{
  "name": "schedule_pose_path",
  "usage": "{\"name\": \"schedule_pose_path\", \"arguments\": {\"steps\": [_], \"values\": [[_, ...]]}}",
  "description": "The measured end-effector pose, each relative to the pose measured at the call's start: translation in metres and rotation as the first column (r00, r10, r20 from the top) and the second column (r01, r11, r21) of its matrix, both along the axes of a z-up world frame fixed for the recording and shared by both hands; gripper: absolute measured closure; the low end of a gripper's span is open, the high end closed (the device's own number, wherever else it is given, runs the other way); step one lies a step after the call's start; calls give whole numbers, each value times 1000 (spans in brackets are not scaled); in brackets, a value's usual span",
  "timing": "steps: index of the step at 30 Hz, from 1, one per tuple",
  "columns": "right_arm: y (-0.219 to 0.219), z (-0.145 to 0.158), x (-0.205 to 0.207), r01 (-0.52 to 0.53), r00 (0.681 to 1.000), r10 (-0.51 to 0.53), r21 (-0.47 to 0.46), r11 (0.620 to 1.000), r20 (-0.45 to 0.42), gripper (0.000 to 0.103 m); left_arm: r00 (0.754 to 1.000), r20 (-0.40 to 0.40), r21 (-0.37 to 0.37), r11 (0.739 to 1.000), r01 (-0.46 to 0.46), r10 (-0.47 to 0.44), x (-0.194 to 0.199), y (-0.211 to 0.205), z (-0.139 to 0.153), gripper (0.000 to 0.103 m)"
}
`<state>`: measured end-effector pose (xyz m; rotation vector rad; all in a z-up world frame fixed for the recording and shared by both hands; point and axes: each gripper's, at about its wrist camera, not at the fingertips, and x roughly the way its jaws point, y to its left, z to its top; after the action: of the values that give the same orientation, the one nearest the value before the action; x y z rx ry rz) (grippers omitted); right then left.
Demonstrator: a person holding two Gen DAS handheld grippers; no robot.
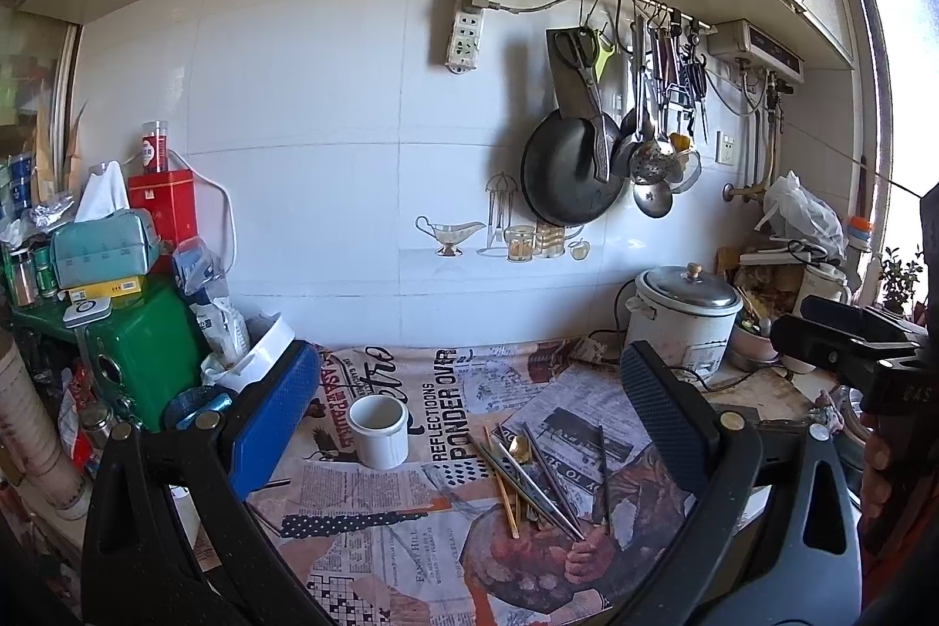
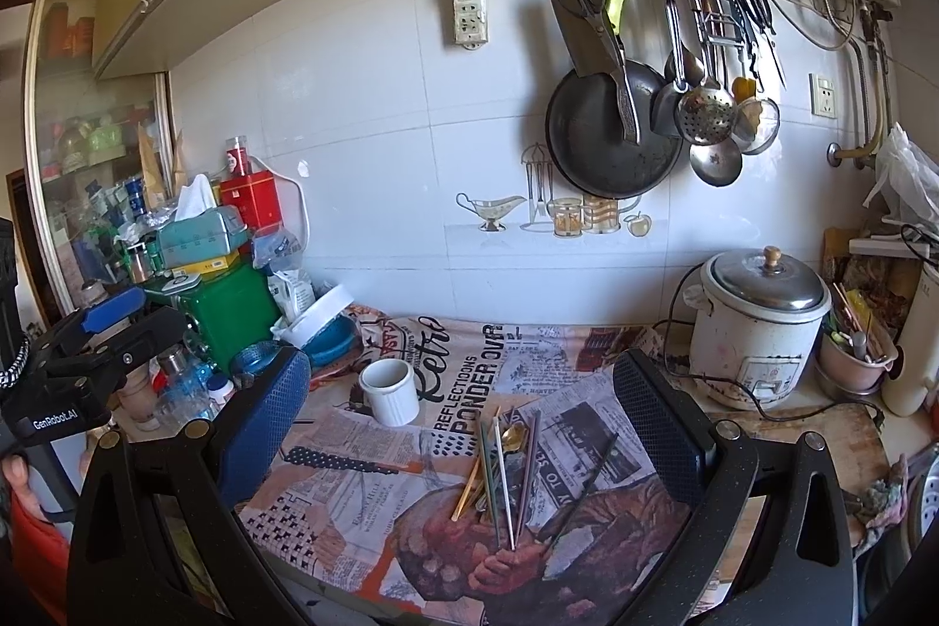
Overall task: Organize utensils
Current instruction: 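Lower both tools toward the utensil pile beside the white cup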
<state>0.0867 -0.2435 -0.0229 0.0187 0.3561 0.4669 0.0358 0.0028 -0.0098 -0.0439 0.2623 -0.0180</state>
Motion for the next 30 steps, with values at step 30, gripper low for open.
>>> {"name": "schedule_pose_path", "arguments": {"steps": [30], "values": [[-25,-150,196,135,836,-205,-172,976,-509,1,785,-612,-17,990,-138,99,234,7,-212,3]]}}
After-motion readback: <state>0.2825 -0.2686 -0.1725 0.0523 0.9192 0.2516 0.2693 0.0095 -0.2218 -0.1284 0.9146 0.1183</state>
